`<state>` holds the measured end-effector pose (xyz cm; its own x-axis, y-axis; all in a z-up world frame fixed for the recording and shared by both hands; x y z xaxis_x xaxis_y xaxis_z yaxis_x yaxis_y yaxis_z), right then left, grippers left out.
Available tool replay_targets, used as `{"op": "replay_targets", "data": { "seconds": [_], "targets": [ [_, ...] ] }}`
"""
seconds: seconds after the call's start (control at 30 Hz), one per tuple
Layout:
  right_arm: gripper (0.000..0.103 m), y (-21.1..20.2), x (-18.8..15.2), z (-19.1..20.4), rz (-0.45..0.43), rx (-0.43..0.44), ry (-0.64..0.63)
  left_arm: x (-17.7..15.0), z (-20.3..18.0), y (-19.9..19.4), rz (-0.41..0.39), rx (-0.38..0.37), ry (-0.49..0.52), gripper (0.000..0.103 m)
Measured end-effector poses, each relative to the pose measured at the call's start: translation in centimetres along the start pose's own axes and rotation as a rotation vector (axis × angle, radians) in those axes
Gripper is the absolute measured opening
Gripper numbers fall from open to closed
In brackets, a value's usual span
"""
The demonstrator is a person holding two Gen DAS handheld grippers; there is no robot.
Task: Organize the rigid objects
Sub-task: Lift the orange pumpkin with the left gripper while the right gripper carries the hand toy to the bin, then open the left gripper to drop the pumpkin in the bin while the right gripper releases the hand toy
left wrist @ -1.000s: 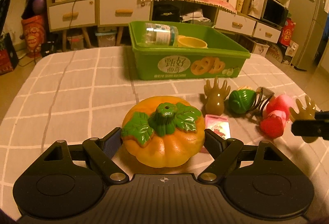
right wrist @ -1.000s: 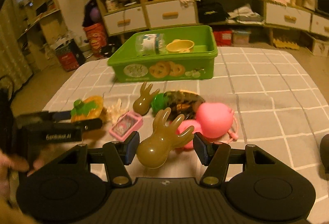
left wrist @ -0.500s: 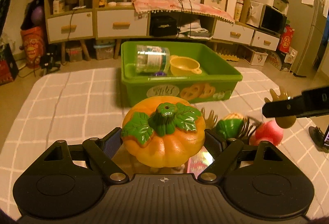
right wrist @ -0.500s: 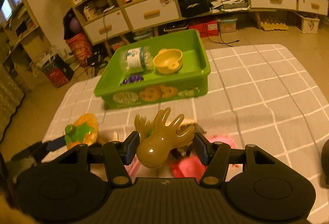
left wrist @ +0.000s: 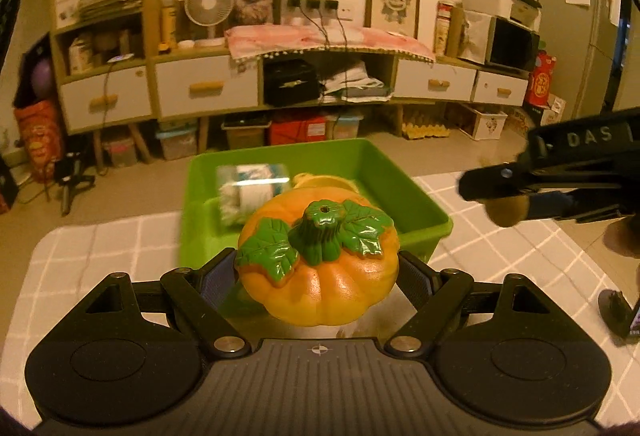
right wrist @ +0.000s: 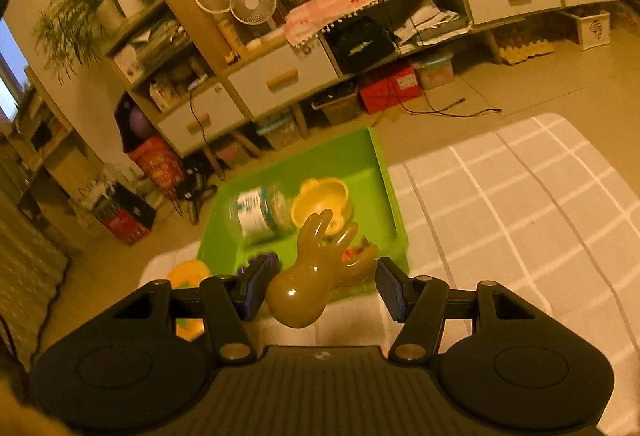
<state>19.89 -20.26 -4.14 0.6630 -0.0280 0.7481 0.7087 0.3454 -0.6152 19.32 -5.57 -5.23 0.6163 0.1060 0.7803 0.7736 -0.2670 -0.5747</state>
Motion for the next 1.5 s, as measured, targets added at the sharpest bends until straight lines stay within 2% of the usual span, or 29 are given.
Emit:
{"op": "replay_targets", "data": {
  "seconds": [0.13,0.37,0.5,0.73,1.03,1.1,1.17,1.5],
  "targets": [
    [0.034,2.1,1.2,-0.8,-0.011,0.027,0.004,0.9,-0.8,2.9,0.028,0.001,-0.007,0.085],
    [0.034,5.5,1.7,-2.0,-0.008,0.012,-0.007,1.2,-0.6,7.2,0.102,0.008,-0.048,0.085],
    [0.034,6.9,1.5,-2.4,-0.003,0.004,-0.022,1.0,0.2,8.5,0.139,0.013,-0.079,0.085],
    [0.034,8.0,1.0,-2.4,0.0,-0.019,-0.088,0.4,0.7,9.9,0.17,0.036,-0.068,0.085],
    [0.034,8.1,0.7,-2.2,-0.01,-0.005,-0.086,0.2,0.5,10.0,0.153,0.034,-0.073,0.088],
    [0.042,7.8,0.9,-2.4,-0.021,0.001,-0.06,0.3,0.4,9.9,0.135,0.034,-0.058,0.096],
    [0.053,7.7,1.2,-2.5,-0.032,0.008,-0.03,0.4,0.4,9.8,0.118,0.037,-0.049,0.1],
    [0.056,6.9,1.5,-2.2,-0.031,0.008,-0.006,0.7,0.1,8.8,0.107,0.031,-0.069,0.101]
  ]
}}
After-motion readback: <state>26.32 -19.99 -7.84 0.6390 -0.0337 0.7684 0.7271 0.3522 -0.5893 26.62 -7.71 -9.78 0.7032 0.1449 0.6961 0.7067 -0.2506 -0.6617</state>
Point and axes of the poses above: each gripper's, at about its wrist camera, not at the fingertips, and y roughly the way its jaws point, z to its left, x to its top, the point moved 10 cm from there along y, roughly the way its jaws point, and after that the axes turned 15 degrees about -y, right-handed, at the moved point
